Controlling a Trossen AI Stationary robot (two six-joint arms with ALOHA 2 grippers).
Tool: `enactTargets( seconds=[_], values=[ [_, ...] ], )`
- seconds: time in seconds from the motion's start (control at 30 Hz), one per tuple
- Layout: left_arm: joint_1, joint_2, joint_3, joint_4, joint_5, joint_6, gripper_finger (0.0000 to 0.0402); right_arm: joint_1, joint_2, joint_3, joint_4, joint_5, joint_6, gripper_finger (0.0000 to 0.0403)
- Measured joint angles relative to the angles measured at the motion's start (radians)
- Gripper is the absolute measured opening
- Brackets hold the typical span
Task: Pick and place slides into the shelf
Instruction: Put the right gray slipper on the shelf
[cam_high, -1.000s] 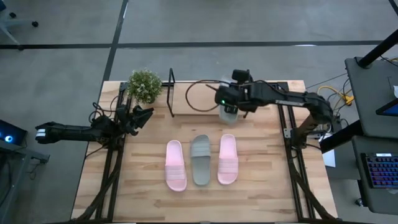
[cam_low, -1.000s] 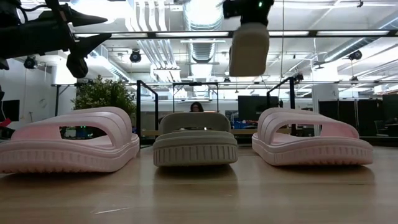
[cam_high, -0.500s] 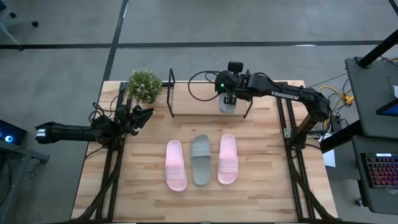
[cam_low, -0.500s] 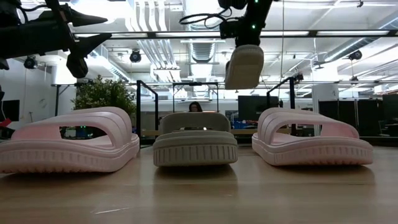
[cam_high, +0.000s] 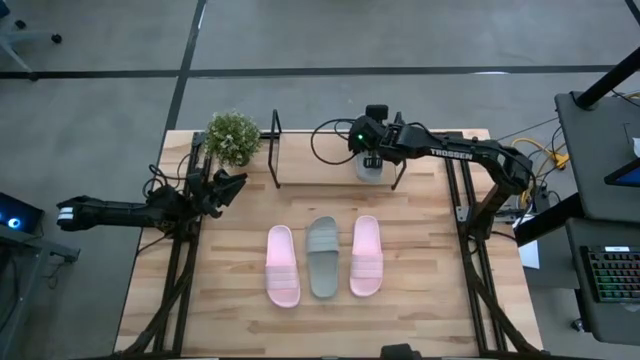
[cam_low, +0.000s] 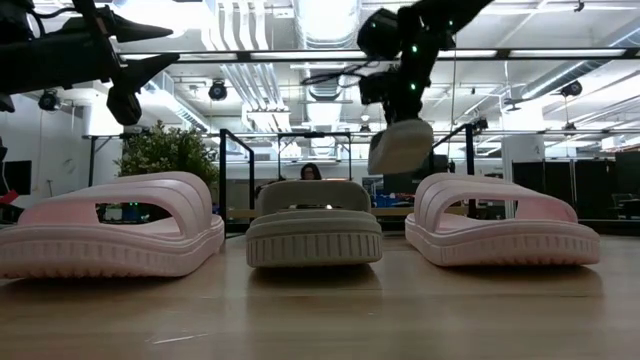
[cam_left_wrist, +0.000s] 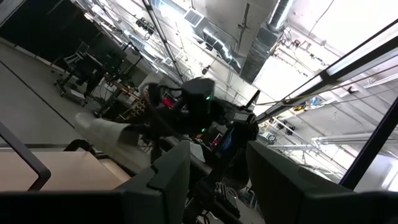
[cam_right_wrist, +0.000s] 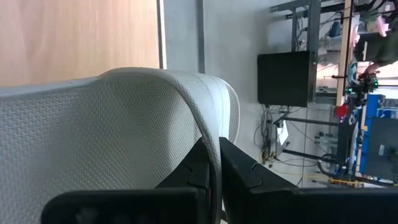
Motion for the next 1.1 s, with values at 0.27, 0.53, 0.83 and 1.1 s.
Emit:
enactTargets(
  seconds=[0.27, 0.53, 0.83, 1.1],
  values=[
    [0.0, 0.0, 0.0, 0.0, 0.0, 0.0, 0.0144, -0.04, 0.0, -0.097, 0.102, -0.013, -0.05, 0.0011],
    [0.0, 0.0, 0.0, 0.0, 0.0, 0.0, 0.0144, -0.059, 0.0, -0.145, 0.197, -0.046, -0.109, 0.0011],
    [0.0, 0.0, 0.0, 0.0, 0.0, 0.0, 0.0144, -0.062, 0.0, -0.233, 0.301, -0.012, -0.119, 0.0011],
    [0.0, 0.0, 0.0, 0.0, 0.0, 0.0, 0.0144, -0.062, 0.0, -0.309, 0.41, 0.01, -0.153, 0.0011]
  ],
)
